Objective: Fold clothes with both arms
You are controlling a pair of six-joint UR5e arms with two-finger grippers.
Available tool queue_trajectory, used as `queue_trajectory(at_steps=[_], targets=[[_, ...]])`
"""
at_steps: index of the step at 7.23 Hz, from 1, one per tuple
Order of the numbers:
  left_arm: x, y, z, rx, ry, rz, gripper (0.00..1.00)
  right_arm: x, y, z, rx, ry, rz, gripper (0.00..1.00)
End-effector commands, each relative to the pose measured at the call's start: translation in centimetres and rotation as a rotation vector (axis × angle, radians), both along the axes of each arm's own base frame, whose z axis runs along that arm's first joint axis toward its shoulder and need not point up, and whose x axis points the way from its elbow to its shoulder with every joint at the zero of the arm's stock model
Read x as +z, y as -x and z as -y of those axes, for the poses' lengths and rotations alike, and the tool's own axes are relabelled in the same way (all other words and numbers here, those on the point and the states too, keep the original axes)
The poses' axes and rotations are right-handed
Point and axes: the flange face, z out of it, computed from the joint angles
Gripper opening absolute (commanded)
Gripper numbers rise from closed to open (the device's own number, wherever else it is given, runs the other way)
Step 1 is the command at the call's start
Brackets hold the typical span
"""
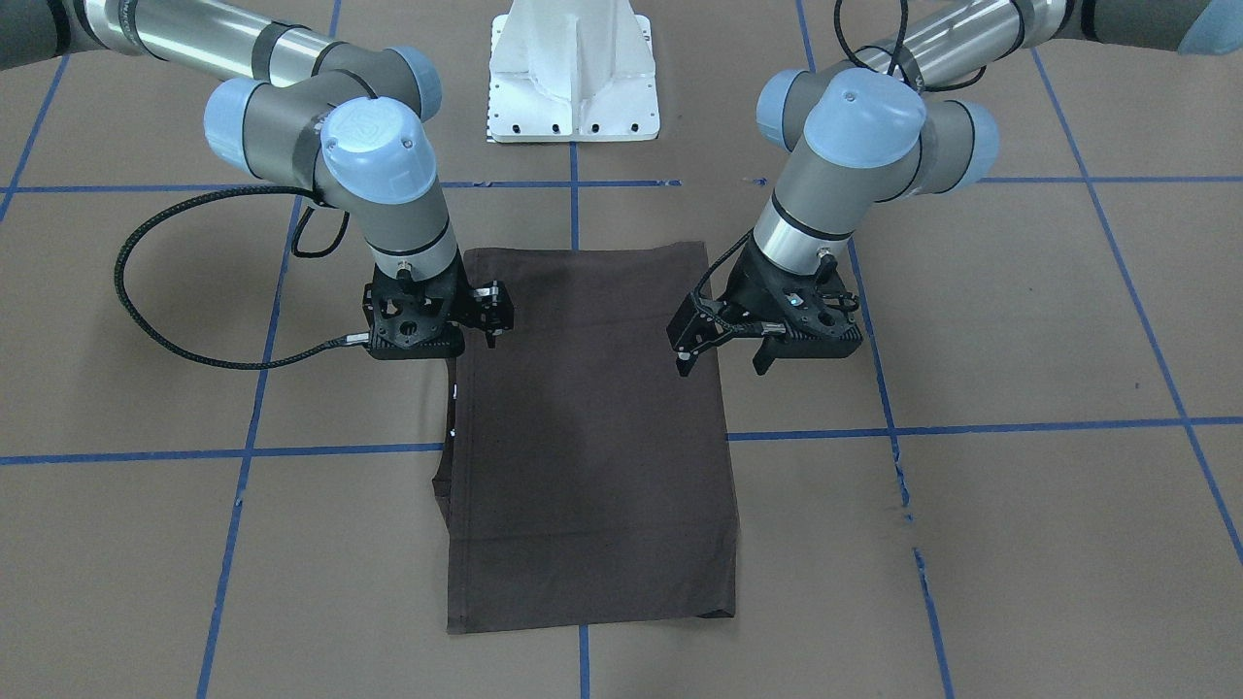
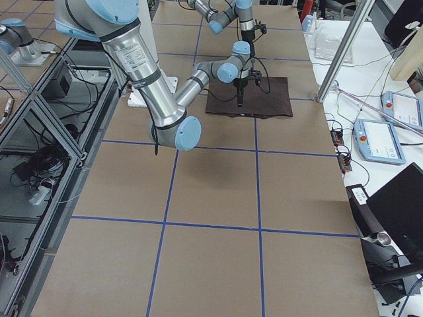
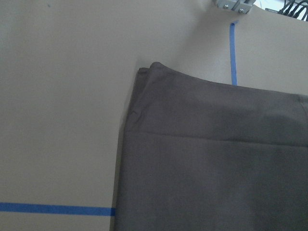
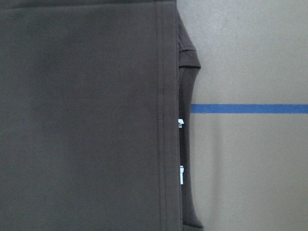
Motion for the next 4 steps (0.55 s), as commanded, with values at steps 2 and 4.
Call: queue_trajectory(at_steps=[2,4], targets=[[0.8,-3.1,-14.4,-0.041,0.261,-0.069,1.0,-2.1,-4.0,-3.2,-0.002,-0.009,0.11,1.0],[2.5,-7.0,-18.7,-0.147,0.366,0.02,0.99,-2.6,-4.4,-3.7,0.004,0.01,0.129,1.0]])
